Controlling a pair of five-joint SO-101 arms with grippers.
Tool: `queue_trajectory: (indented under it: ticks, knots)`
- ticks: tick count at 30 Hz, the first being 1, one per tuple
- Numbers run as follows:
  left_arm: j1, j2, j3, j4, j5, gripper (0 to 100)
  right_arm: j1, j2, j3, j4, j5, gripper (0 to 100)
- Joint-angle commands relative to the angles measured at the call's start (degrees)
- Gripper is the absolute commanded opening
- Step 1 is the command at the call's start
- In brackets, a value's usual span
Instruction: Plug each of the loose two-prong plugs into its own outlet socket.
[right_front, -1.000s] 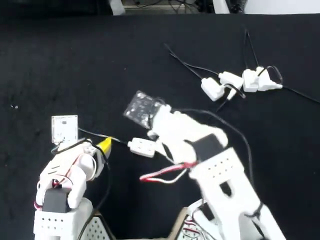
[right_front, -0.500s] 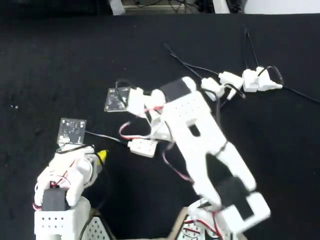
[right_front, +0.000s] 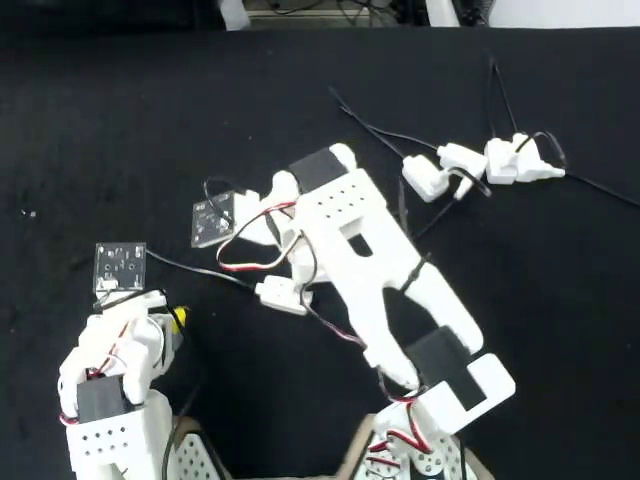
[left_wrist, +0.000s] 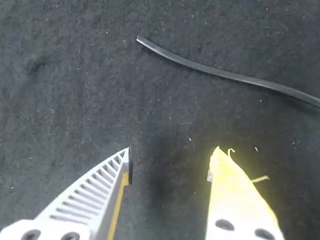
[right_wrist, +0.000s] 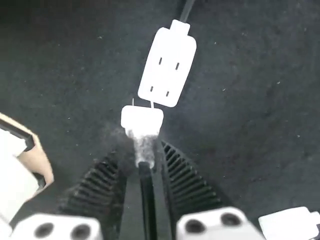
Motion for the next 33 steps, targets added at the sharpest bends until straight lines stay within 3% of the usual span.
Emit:
queue_trajectory:
  ticks: [1, 9, 18, 26, 33]
  knots:
    - [1.1, 0.2, -0.7, 1.2, -0.6, 26, -0.8, -0.2, -2.7, 0.1, 0.8, 1.0]
    - [1.2, 0.1, -0.7, 1.7, -0.6, 26, -0.6, -0.2, 2.9, -7.2, 0.8, 1.0]
    - [1.2, 0.1, -0.7, 1.7, -0.9, 26, -0.5, -0.7, 4.9, -7.9, 0.3, 1.0]
    - [1.2, 0.1, -0.7, 1.8, -0.9, 26, -0.4, -0.8, 4.8, -9.1, -10.2, 1.0]
    - [1.2, 0.1, -0.7, 1.8, -0.9, 26, 3.2, -4.4, 5.6, -9.0, -11.1, 1.0]
